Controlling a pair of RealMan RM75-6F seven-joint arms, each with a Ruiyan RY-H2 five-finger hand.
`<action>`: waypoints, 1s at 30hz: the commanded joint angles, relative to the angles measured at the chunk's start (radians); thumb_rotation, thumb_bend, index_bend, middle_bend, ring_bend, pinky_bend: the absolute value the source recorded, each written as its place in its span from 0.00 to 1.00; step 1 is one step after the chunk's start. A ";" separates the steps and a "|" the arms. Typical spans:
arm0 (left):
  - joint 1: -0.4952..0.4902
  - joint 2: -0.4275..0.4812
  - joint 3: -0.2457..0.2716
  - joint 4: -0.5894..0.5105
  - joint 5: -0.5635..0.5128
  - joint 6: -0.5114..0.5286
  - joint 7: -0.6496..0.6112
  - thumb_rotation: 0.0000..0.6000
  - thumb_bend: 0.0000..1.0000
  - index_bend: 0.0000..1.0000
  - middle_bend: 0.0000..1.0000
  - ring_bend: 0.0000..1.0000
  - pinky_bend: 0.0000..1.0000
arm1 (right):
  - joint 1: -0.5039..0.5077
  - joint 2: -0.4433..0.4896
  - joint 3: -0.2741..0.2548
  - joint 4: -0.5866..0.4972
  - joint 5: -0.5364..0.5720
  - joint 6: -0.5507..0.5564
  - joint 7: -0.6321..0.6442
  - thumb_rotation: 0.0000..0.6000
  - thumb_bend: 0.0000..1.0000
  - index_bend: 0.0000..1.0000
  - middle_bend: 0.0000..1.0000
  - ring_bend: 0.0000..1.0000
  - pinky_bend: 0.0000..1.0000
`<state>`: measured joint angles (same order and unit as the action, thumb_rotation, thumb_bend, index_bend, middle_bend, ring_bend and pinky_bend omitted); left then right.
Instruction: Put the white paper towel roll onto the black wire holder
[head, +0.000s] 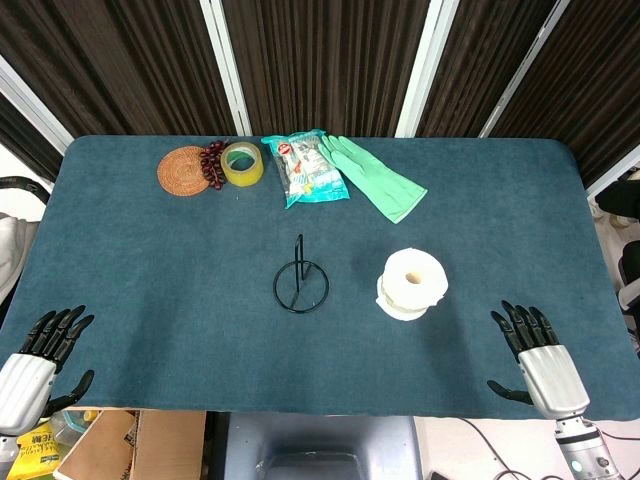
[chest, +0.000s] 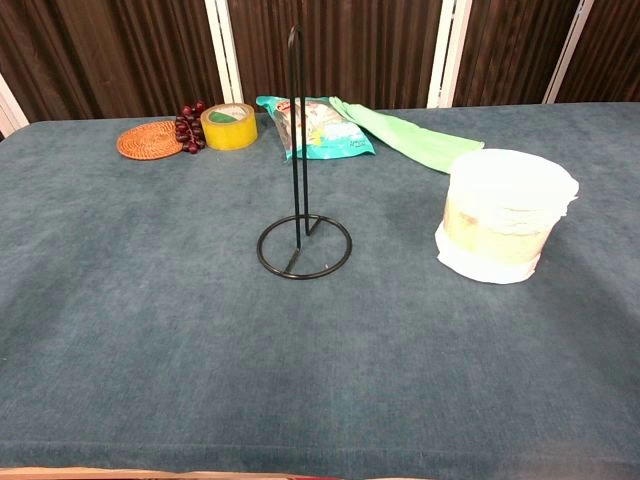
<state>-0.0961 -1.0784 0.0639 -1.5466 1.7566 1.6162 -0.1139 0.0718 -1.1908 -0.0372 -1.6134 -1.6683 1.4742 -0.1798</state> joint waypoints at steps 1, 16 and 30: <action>0.000 0.000 0.000 0.000 0.000 0.000 0.000 1.00 0.41 0.00 0.00 0.00 0.06 | 0.002 -0.001 0.002 0.001 0.003 -0.003 0.003 1.00 0.09 0.00 0.00 0.00 0.00; 0.001 0.000 -0.002 0.000 0.001 -0.002 0.000 1.00 0.41 0.00 0.00 0.00 0.06 | 0.242 -0.046 0.151 -0.033 0.125 -0.295 -0.017 1.00 0.09 0.00 0.00 0.00 0.00; 0.002 0.000 -0.003 0.000 0.002 -0.002 0.000 1.00 0.41 0.00 0.00 0.00 0.06 | 0.446 -0.132 0.277 -0.007 0.494 -0.527 -0.266 1.00 0.09 0.00 0.00 0.00 0.00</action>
<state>-0.0940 -1.0782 0.0605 -1.5469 1.7585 1.6138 -0.1142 0.4777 -1.3046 0.2152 -1.6336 -1.2523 0.9912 -0.3898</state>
